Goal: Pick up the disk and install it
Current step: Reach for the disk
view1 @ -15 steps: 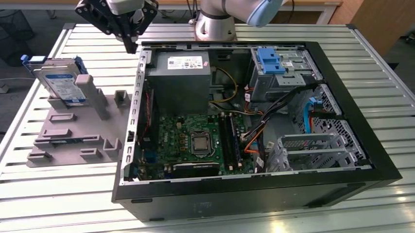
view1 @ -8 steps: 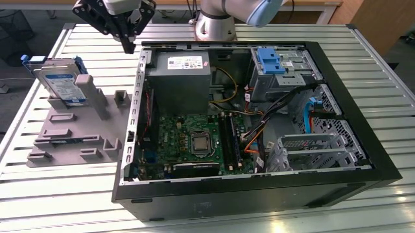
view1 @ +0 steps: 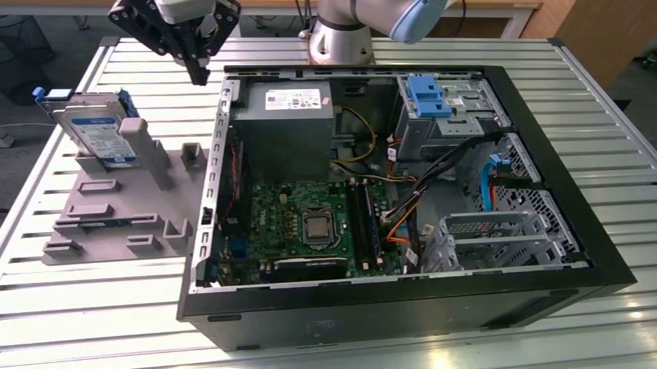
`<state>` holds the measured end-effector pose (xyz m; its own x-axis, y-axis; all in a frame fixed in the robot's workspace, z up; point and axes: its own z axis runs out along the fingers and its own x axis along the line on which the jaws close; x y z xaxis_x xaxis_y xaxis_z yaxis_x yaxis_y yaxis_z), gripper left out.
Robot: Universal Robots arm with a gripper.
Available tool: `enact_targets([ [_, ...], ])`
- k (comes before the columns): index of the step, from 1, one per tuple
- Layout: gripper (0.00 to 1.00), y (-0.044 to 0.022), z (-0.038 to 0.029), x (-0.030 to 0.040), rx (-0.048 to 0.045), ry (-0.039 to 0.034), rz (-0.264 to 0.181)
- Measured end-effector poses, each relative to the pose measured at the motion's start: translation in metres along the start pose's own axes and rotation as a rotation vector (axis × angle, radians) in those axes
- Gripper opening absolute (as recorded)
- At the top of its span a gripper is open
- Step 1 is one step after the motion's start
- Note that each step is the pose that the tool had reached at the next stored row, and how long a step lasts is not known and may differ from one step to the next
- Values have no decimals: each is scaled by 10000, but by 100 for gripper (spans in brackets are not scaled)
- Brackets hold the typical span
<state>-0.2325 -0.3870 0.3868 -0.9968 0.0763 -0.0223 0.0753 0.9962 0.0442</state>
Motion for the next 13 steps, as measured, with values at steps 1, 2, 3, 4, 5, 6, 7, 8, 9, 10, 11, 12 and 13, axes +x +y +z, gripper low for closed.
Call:
enact_targets([
  [1,11,0,0,5,0,0,0],
  [2,11,0,0,7,0,0,-1],
  [3,11,-1,0,8,1,1,0],
  [4,11,-1,0,9,0,1,0],
  [5,11,-1,0,9,0,0,0],
  [6,11,-1,0,11,0,0,0],
  [7,11,-1,0,13,1,0,1],
  [8,11,-1,0,16,0,0,0],
  [9,11,-1,1,18,1,0,0],
  [10,11,-1,1,21,0,0,1],
  [11,11,-2,2,25,-1,0,0],
  [12,11,-2,2,30,0,0,1],
  [13,11,-3,2,35,1,1,0],
])
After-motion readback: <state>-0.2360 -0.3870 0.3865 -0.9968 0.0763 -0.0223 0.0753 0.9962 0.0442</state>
